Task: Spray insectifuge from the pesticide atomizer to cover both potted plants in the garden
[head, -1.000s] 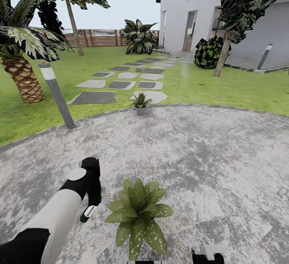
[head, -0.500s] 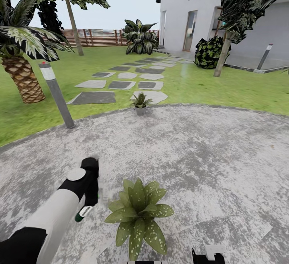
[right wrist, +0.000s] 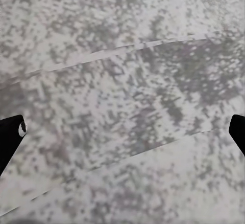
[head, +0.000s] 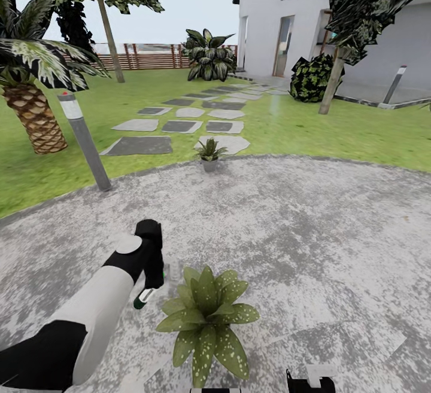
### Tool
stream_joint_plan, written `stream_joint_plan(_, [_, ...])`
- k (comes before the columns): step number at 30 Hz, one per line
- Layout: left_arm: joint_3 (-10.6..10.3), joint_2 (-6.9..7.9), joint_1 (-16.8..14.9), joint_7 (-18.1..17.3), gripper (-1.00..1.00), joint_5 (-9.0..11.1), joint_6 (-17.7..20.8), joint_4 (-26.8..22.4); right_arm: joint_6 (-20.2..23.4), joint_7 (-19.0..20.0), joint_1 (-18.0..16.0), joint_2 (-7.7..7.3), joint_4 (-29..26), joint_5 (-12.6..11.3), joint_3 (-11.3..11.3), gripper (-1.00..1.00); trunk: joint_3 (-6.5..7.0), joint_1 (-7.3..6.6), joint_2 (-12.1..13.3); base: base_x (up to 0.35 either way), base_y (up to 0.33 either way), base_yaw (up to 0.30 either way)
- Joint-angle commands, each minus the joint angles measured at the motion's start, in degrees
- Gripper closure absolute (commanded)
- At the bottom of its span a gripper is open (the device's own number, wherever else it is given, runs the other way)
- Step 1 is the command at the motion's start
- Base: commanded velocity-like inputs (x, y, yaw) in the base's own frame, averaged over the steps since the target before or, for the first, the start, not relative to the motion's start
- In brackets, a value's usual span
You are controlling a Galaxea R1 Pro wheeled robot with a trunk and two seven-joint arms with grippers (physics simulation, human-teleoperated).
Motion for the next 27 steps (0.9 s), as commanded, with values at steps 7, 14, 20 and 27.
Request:
stream_joint_plan(7, [-0.12, 4.4, 6.04, -0.35, 1.0, -0.16, -0.02, 0.17, -0.14, -0.28, -0.03, -0.02, 0.03, -0.3, 0.49, -1.0, -0.05, -0.01, -0.02, 0.0, 0.0, 0.0])
stream_joint_plan(14, [-0.07, -1.06, -0.92, -0.35, 1.0, 0.36, 0.77, -0.28, -0.14, -0.28, -0.03, -0.02, 0.03, -0.3, 0.49, -1.0, -0.05, -0.01, -0.02, 0.0, 0.0, 0.0])
stream_joint_plan(20, [-0.06, 3.95, 4.2, -0.35, 1.0, 0.25, -0.07, 0.33, -0.14, -0.28, -0.03, -0.02, 0.03, -0.3, 0.49, -1.0, -0.05, -0.01, -0.02, 0.0, 0.0, 0.0])
stream_joint_plan(27, [-0.06, -0.2, 1.64, -0.35, 1.0, 0.49, 0.59, -0.18, -0.14, -0.28, -0.03, -0.02, 0.03, -0.3, 0.49, -1.0, -0.05, -0.01, -0.02, 0.0, 0.0, 0.0])
